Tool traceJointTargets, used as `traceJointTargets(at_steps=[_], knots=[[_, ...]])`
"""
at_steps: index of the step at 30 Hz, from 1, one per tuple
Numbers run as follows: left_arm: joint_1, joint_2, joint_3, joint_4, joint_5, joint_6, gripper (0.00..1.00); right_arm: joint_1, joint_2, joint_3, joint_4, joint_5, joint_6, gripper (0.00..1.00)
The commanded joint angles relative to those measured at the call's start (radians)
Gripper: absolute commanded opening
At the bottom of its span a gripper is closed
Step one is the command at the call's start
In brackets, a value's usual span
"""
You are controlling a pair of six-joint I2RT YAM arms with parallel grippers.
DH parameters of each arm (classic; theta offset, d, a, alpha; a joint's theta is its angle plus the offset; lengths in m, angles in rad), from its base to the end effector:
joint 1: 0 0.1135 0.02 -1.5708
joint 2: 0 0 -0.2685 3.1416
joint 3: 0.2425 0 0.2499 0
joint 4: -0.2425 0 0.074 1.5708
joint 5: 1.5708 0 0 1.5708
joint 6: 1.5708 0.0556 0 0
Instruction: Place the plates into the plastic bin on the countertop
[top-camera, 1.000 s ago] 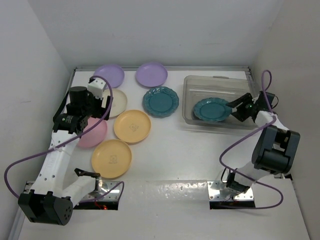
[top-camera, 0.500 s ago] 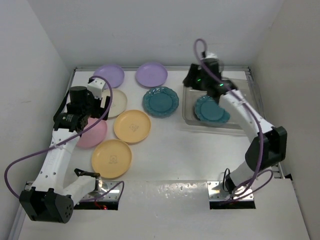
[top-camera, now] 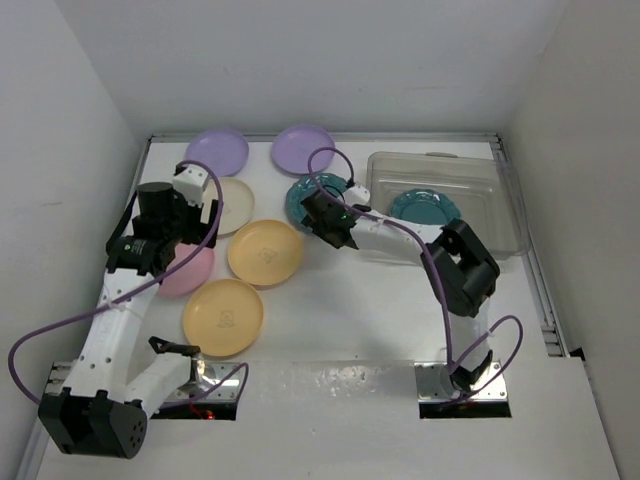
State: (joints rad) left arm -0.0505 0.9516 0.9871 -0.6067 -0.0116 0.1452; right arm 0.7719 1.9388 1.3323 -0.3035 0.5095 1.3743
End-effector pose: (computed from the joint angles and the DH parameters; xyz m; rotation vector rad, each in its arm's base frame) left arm 0.2133 -0.0101 0.3307 0.2026 2.1331 0.0678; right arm 0.3237 0.2772 0.1783 0.9016 2.1917 0.4179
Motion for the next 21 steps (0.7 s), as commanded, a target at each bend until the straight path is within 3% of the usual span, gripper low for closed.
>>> traceJointTargets(at_steps=[1, 5, 12, 18, 21], knots=[[0.011, -0.053, -0.030, 0.005, 0.022, -0.029, 1.00, -0.013, 0.041, 0.012, 0.053, 0.125, 0.210, 0.65], [0.011, -0.089, -0.123, 0.067, -0.008, -0.041, 1.00, -0.048, 0.089, -0.007, 0.129, 0.136, 0.235, 0.65], [0.011, -0.099, -0.248, 0.166, -0.270, -0.091, 1.00, -0.065, 0.176, 0.019, 0.130, 0.107, 0.284, 0.65], [0.020, -0.099, -0.258, 0.166, -0.262, -0.091, 1.00, -0.063, 0.232, 0.039, 0.101, 0.058, 0.368, 0.65], [0.020, -0.099, -0.249, 0.166, -0.252, -0.091, 1.00, -0.056, 0.247, 0.073, -0.028, 0.023, 0.445, 0.60]])
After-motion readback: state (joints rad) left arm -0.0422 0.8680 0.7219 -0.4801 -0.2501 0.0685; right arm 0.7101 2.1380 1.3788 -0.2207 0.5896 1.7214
